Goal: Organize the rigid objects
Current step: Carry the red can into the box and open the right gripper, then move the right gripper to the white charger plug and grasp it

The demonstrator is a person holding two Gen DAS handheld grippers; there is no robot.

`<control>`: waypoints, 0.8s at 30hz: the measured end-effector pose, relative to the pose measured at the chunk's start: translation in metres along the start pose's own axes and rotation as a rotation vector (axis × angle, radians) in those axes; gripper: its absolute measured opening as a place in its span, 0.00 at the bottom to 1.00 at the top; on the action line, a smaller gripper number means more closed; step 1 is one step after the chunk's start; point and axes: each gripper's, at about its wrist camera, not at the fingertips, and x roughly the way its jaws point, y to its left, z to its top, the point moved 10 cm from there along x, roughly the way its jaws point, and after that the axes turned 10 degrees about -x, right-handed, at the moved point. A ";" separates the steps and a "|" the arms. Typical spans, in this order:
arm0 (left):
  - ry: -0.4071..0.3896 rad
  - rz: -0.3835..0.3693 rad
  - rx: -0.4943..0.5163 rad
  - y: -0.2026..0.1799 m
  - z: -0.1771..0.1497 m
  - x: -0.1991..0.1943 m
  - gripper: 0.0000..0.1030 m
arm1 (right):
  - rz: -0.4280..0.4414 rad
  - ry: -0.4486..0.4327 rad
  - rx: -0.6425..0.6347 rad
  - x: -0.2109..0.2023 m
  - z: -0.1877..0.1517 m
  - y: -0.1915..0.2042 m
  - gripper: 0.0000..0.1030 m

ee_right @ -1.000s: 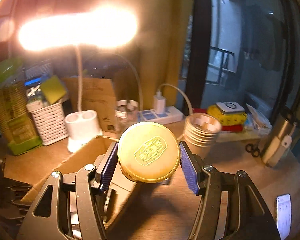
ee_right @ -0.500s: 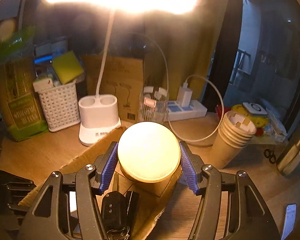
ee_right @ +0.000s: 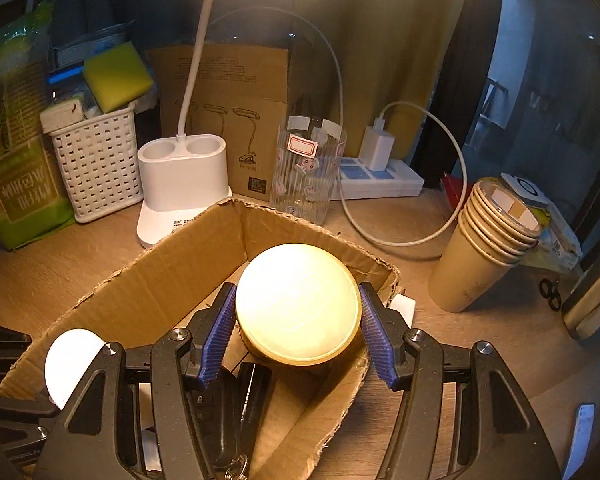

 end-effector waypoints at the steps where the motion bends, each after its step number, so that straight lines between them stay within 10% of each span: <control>1: 0.000 0.000 0.000 0.000 0.000 0.000 0.11 | 0.003 -0.002 -0.003 -0.001 0.000 0.001 0.61; 24: 0.001 0.000 -0.001 0.001 0.000 0.001 0.11 | -0.007 -0.161 0.156 -0.050 0.016 -0.050 0.67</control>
